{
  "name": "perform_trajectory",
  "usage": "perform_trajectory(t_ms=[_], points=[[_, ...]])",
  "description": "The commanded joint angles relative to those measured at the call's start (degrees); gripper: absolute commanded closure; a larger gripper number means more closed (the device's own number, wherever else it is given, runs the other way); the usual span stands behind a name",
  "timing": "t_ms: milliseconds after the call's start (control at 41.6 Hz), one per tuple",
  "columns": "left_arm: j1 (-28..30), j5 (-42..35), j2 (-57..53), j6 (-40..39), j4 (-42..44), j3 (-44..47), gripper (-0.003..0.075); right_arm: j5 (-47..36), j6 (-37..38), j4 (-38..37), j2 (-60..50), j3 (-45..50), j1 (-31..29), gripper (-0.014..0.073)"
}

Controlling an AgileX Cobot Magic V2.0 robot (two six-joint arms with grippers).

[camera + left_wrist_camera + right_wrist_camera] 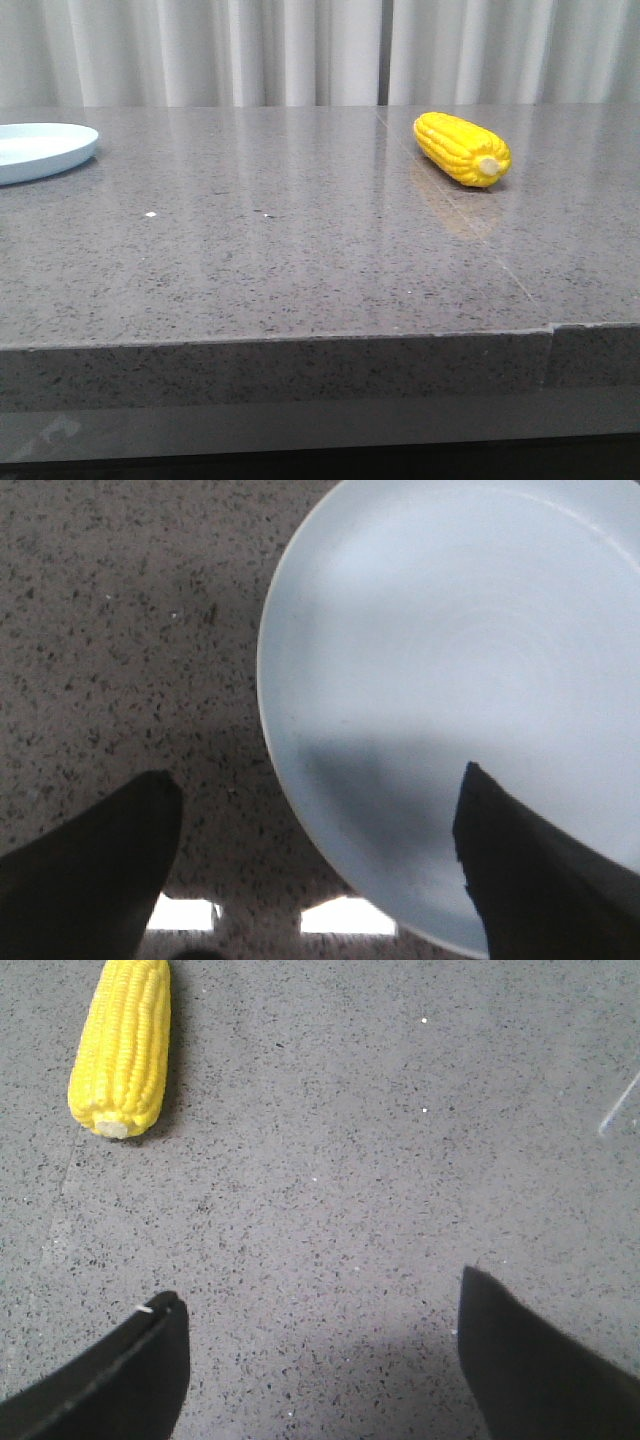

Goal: Place corn on plate with both arms
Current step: 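Lower the left gripper and grasp the rim of the white plate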

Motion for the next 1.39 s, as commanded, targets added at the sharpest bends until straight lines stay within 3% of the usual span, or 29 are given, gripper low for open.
perform_trajectory(t_ms=[0, 288, 553, 841, 1370], points=[[-0.08, -2.43, 0.52, 0.03, -1.42, -4.18, 0.0175, -3.24, -0.36, -1.07, -0.10, -1.92, -0.21, 0.0013], [-0.34, -2.23, 6.51, 0.03, -1.42, -9.30, 0.0209, -3.24, -0.36, -1.07, -0.10, -1.92, -0.21, 0.0013], [-0.67, -2.34, 7.03, 0.03, -1.42, -9.56, 0.0491, -3.24, -0.36, -1.07, -0.10, -1.92, -0.21, 0.0013], [-0.67, -2.15, 7.03, 0.03, -1.20, -9.56, 0.0734, -3.24, -0.36, -1.07, -0.10, -1.92, -0.21, 0.0013], [-3.72, 6.76, 4.64, 0.44, -6.74, -18.75, 0.0741, -3.19, -0.36, -1.07, -0.10, -1.92, -0.21, 0.0013]])
